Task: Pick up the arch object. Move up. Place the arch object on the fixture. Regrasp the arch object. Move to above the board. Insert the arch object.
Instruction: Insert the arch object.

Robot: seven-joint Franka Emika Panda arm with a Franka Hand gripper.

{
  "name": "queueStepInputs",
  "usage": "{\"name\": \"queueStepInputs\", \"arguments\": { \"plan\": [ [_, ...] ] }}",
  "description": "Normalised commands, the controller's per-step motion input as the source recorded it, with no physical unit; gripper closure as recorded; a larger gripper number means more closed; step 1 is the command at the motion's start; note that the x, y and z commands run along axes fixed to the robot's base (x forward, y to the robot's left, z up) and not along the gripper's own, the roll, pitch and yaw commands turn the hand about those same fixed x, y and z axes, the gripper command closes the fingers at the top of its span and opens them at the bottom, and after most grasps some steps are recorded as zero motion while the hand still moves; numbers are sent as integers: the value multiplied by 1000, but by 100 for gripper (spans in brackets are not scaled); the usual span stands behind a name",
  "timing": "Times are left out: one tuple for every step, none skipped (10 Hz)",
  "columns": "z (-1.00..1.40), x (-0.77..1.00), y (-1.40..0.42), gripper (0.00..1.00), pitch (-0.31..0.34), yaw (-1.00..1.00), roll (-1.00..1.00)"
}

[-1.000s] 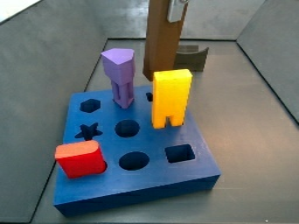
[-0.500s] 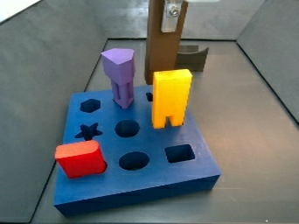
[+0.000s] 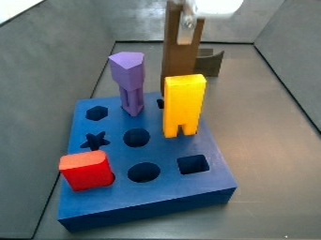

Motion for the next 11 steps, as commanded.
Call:
{"name": "queueStepInputs", "arguments": {
  "plan": [
    [-320,0,0,100,0,0,0],
    [-357,-9,0,100,0,0,0],
    [-349,0,0,100,0,0,0],
    [-303,0,-57,100,0,0,0],
    [-294,60,-57,100,0,0,0],
    [-277,149,-6,100,0,0,0],
    [-283,206,0,100,11,0,0],
    [-317,174,0,100,17,0,0],
    [-389,34,0,100,0,0,0],
    [-449,14,0,100,0,0,20],
    [-540,0,0,100,3,0,34]
  ]
}}
